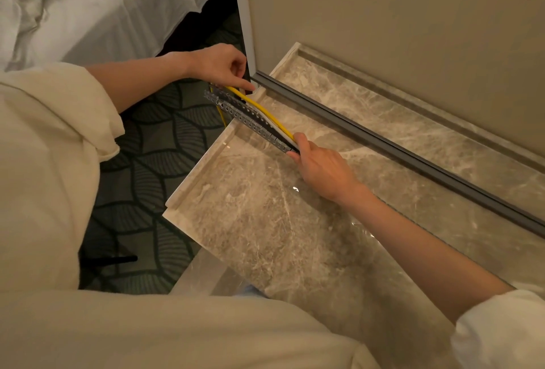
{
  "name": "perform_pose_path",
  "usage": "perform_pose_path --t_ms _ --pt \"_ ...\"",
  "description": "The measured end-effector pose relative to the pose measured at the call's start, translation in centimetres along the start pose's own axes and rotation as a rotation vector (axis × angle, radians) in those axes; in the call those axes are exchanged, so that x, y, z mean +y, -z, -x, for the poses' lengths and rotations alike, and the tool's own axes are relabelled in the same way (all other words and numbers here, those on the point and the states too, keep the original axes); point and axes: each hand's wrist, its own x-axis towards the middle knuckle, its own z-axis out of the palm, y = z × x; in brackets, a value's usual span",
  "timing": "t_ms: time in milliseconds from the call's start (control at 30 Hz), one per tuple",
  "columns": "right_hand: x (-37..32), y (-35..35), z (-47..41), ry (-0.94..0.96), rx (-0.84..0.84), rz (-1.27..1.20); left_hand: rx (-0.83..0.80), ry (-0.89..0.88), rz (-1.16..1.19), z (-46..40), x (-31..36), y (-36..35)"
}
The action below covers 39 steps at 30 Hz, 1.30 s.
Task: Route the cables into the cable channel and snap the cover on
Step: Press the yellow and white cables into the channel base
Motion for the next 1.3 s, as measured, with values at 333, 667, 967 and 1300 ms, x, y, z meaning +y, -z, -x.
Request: perform_pose_path --t_ms 333,667,967,1300 --pt "0.7 -1.0 -0.4 -0.013 -0.011 -0.014 -0.12 0.054 0.089 1.2 0.6 1.5" --pt "1.2 -1.2 -0.5 -0.019 -0.009 0.004 -0.291 0.062 0.008 2.1 0.0 2.5" --pt "1.0 -1.3 0.0 -0.015 0.046 0.081 -0.106 -0.084 -0.194 3.6 0.3 0.3" --pt "-0.4 -0.7 -2.9 -0.012 0.111 0.01 0.022 -0.053 -0.077 4.2 0.3 -0.3"
